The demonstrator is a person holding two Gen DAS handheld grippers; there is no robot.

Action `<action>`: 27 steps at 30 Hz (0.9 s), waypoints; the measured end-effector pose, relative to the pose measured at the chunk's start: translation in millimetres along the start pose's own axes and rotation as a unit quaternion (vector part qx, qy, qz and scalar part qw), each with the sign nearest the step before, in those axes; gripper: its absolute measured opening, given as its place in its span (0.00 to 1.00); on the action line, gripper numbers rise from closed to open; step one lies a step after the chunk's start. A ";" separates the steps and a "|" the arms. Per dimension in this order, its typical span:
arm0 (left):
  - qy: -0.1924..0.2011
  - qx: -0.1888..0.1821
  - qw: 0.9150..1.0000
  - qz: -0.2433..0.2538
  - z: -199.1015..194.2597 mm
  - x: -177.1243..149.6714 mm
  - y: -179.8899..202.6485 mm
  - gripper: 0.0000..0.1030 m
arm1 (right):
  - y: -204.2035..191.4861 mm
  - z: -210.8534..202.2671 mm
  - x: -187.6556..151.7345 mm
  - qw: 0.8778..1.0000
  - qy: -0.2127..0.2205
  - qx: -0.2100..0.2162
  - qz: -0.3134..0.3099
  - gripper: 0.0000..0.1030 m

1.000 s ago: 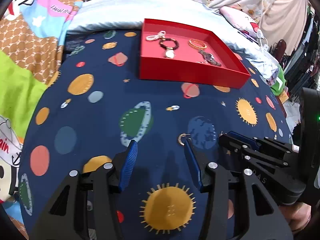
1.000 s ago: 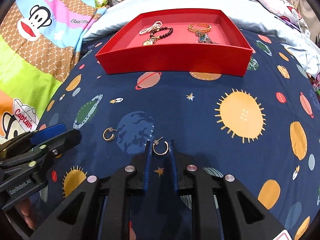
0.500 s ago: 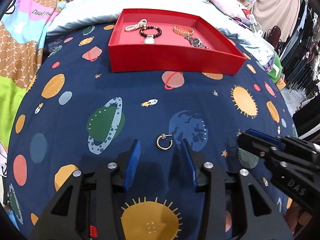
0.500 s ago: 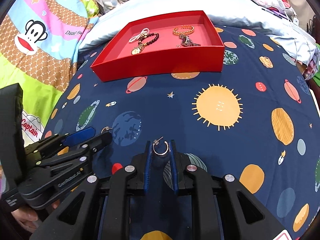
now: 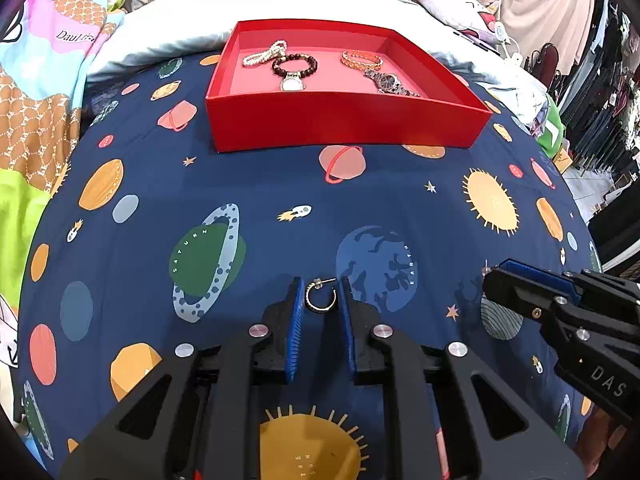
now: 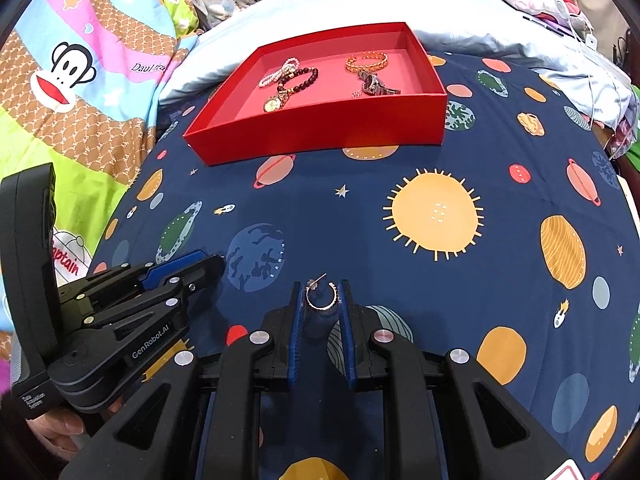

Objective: Organize jewelry
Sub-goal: 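Carry both gold hoop earrings into the red tray and open both grippers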

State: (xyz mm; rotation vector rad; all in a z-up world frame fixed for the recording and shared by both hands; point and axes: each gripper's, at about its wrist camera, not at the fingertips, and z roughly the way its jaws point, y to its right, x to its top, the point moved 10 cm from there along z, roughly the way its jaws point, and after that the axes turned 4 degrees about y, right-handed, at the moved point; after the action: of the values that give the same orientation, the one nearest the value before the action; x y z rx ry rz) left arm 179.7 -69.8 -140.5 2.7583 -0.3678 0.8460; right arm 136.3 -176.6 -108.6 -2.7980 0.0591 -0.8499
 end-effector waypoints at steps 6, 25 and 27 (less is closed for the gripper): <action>-0.002 -0.008 1.000 -0.014 -11.9 0.1 -2.2 0.16 | -4.3 -16.3 9.4 1.000 0.017 0.009 -0.002 0.15; 0.113 -0.026 0.993 -0.036 -100.2 114.3 -4.8 0.16 | -16.7 -70.0 96.2 0.993 0.109 0.027 -0.024 0.15; 0.120 -0.027 0.992 -0.035 -100.4 128.6 -3.1 0.16 | -17.4 -69.4 109.6 0.992 0.117 0.024 -0.030 0.15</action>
State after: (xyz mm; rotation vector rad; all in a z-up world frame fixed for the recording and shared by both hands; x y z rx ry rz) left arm 231.9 -59.4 13.7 2.5650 -0.2435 1.1174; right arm 188.6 -184.1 11.1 -2.6541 -0.0100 -1.1747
